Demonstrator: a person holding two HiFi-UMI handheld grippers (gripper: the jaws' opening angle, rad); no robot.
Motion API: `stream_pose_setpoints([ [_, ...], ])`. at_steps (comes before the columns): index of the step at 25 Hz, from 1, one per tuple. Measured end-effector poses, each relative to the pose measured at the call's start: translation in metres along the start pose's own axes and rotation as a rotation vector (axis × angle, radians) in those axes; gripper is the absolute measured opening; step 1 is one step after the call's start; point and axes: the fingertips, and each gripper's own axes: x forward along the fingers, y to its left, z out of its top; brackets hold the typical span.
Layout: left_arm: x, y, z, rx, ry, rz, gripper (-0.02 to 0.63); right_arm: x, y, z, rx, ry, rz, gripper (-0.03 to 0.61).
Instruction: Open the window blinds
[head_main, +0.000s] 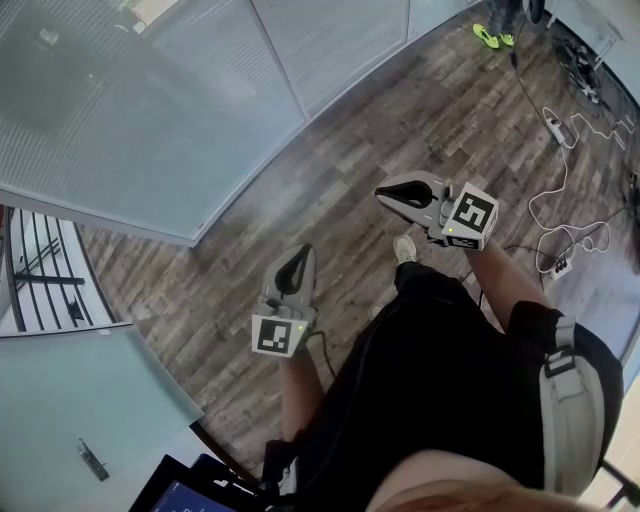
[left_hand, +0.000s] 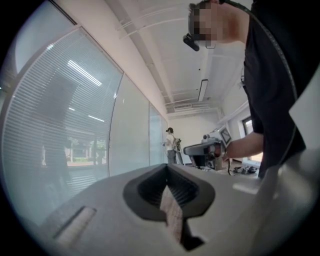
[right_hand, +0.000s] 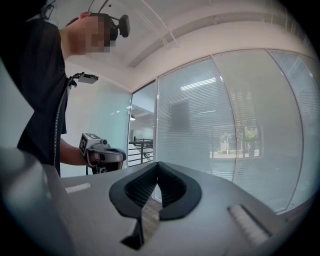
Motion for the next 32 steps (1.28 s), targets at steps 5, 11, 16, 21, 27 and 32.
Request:
stream_pose_setpoints([
  [5, 0.013, 0.005, -0.005, 0.004, 0.016, 0.02, 0.003, 0.004, -0.02, -0.005, 0.018, -0.019, 0.018, 0.005],
  [11, 0.053, 0.034, 0.002, 0.031, 0.018, 0.061, 0.003, 0.022, -0.065, -0.001, 0.007, -0.034, 0.066, 0.005],
  [16, 0.098, 0.054, 0.008, 0.044, 0.027, 0.082, 0.003, 0.035, -0.115, 0.007, -0.008, -0.041, 0.104, 0.005],
  [21, 0.137, 0.071, 0.009, 0.031, 0.02, 0.126, 0.003, 0.037, -0.151, 0.008, -0.005, -0.048, 0.137, 0.005],
  [27, 0.192, 0.079, 0.013, 0.061, 0.028, 0.121, 0.003, 0.031, -0.187, 0.004, 0.013, -0.047, 0.188, 0.005],
  [32, 0.232, 0.086, 0.013, 0.056, 0.023, 0.128, 0.003, 0.028, -0.219, -0.004, 0.031, -0.063, 0.203, 0.005],
])
